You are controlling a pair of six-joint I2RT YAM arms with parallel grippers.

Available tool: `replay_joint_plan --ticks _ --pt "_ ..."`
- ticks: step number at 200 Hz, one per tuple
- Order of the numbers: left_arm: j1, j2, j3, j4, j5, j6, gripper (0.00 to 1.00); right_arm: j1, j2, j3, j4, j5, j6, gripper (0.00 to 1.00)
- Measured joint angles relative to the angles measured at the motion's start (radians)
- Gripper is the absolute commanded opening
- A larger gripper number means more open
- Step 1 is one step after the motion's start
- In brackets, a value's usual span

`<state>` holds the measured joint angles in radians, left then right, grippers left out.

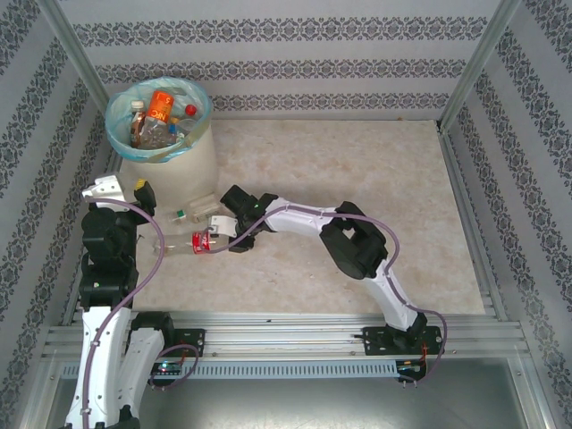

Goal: Put the plastic bottles in the bin

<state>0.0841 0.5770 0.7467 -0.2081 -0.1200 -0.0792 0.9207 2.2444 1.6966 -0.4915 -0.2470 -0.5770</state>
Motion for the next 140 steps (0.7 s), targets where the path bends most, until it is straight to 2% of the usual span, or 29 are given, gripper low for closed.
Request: replay_joint_plan --ticks 34,70,101,140 --pt "0.0 0.014 0.029 0.0 0.005 0.011 0.72 0.007 -0.086 -0.096 0.012 -0.001 -0.01 0.12" --pt "0.0 0.035 0.079 0.016 0.054 0.022 0.73 0.013 -0.185 -0.198 0.045 -0.001 0.001 0.11" --pt "0.0 0.063 0.119 0.069 0.283 0.047 0.77 0.014 -0.34 -0.351 0.077 0.01 0.028 0.1" --pt "-0.005 0.176 0.193 0.195 0.604 0.032 0.9 0.024 -0.586 -0.544 0.112 0.049 0.088 0.09"
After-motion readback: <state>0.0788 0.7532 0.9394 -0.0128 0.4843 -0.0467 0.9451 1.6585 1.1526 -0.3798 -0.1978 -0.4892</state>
